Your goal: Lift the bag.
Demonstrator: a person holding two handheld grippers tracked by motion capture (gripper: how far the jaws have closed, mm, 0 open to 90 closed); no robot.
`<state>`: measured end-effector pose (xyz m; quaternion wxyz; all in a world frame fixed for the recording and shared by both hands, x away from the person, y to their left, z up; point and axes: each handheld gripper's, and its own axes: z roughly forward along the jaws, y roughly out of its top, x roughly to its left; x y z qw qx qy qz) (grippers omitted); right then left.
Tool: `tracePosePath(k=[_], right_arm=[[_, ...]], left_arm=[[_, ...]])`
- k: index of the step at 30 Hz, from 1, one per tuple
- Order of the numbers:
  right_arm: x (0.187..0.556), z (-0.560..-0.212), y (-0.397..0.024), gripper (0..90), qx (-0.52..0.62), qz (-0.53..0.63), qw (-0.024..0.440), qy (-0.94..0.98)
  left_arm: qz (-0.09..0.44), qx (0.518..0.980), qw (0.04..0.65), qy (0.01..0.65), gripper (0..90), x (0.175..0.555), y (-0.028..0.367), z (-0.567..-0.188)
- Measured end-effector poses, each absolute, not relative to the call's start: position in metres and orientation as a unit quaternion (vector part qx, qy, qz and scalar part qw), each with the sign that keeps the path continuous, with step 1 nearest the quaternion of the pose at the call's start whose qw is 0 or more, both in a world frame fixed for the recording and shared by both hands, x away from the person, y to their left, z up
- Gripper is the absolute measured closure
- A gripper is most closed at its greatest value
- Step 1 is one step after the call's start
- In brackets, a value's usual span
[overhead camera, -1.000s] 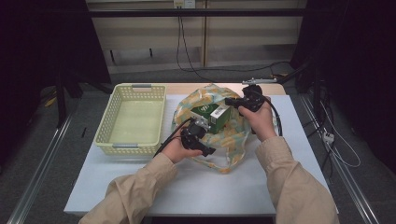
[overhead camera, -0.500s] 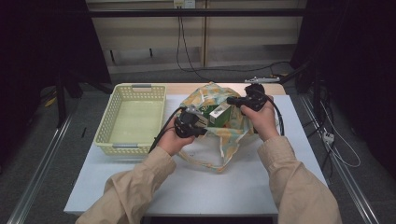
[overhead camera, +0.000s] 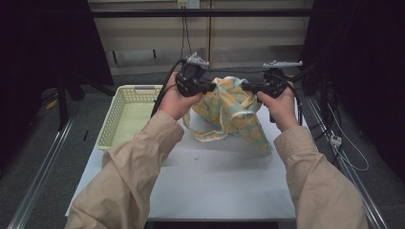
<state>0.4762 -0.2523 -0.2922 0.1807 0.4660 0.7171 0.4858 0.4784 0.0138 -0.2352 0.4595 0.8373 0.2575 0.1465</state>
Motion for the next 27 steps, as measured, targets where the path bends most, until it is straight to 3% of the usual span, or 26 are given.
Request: tracePosePath(k=[11, 23, 25, 26, 27], right_arm=[[0.485, -0.243, -0.261, 90.0, 0.449, 0.517, 0.225, 0.693], [0.477, -0.264, -0.256, 89.8, 0.451, 0.507, 0.191, 0.709], [0.474, -0.269, -0.256, 85.5, 0.450, 0.511, 0.187, 0.708], [0.473, -0.270, -0.255, 78.2, 0.453, 0.512, 0.184, 0.707], [0.469, -0.274, -0.255, 63.7, 0.456, 0.519, 0.169, 0.703]], left_arm=[[0.174, 0.811, 0.494, 0.262, 90.0, 0.502, 0.007, -0.199], [0.129, 0.837, 0.471, 0.246, 89.6, 0.496, 0.004, -0.225], [0.116, 0.839, 0.469, 0.249, 86.1, 0.496, 0.008, -0.228], [0.120, 0.832, 0.476, 0.257, 65.2, 0.494, 0.010, -0.230], [0.121, 0.830, 0.475, 0.266, 55.4, 0.493, 0.014, -0.231]])
